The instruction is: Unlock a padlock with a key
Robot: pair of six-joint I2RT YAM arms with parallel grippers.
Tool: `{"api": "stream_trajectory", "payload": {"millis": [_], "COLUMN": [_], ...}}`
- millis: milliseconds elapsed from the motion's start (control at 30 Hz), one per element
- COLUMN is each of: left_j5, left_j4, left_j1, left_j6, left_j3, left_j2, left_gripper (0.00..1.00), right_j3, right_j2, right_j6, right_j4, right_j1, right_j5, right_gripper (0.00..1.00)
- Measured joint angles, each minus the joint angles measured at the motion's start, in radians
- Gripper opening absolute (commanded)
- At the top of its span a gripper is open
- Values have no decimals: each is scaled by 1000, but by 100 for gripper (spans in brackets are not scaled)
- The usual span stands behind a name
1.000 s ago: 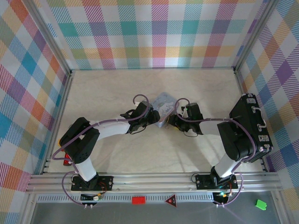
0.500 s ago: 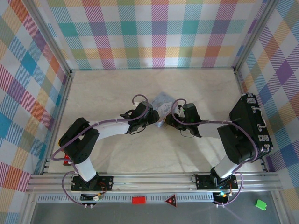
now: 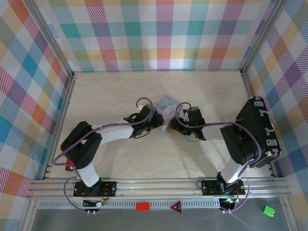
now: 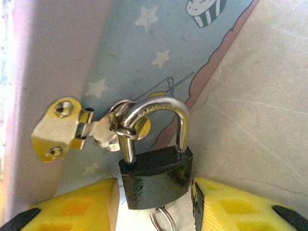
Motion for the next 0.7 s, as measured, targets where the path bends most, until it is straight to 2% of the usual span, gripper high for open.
{"api": "stream_trajectory", "payload": {"millis": [100,300,700], "left_j5": [-1,-2,-8], "left_j4": [2,2,2], "left_j1": [0,-2,-4], "left_j6": [0,-8,-26], "left_j3": [-8,-26,-31], "left_j2": [-6,-23,-26], "left_gripper": [54,55,55], "right_j3": [0,2,-59], "right_j2": [0,1,-48], "right_j6": [0,3,16], "right_j4": [-1,0,68], "right_j1": [0,5,7], "right_j5": [1,32,72], "right_gripper": [42,32,29]}}
